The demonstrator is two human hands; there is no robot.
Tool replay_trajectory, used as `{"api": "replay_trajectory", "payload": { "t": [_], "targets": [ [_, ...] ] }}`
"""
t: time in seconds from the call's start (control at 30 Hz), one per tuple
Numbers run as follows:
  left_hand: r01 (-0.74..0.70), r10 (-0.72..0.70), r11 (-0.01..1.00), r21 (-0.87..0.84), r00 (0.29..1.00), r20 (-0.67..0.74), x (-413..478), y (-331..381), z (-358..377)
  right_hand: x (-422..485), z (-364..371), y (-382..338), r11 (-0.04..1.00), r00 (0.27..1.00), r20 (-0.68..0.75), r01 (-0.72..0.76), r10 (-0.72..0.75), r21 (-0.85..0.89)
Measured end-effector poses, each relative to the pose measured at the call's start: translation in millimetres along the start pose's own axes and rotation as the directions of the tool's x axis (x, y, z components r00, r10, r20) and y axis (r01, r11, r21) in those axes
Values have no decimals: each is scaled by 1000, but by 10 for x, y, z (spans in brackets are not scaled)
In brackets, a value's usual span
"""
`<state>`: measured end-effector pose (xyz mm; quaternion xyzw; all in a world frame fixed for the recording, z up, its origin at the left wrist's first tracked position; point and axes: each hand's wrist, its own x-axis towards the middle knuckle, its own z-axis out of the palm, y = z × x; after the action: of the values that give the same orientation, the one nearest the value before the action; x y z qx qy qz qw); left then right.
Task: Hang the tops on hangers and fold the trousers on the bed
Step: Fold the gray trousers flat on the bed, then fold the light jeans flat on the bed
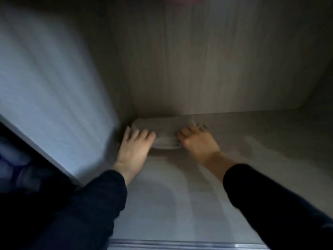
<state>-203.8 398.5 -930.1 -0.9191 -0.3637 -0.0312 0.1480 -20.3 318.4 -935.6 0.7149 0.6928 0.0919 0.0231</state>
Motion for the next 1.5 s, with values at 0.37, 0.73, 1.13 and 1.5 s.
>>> {"api": "replay_trajectory", "payload": {
  "t": [0.37, 0.73, 1.13, 1.5],
  "targets": [
    [-19, 17, 999, 50, 999, 35, 146, -68, 639, 367, 775, -178, 990, 995, 1, -101, 102, 99],
    [169, -121, 978, -124, 938, 325, 139, -75, 782, 267, 901, -108, 818, 967, 182, -247, 177, 520],
    [205, 14, 873, -442, 896, 444, -356, 952, -1051, -1372, -941, 302, 647, 833, 444, -541, 329, 537],
    [-50, 306, 833, -551, 872, 383, -890, 2193, -4403, -3451, -3884, 854, 463, 647, 472, -761, 599, 455]
  ]
}}
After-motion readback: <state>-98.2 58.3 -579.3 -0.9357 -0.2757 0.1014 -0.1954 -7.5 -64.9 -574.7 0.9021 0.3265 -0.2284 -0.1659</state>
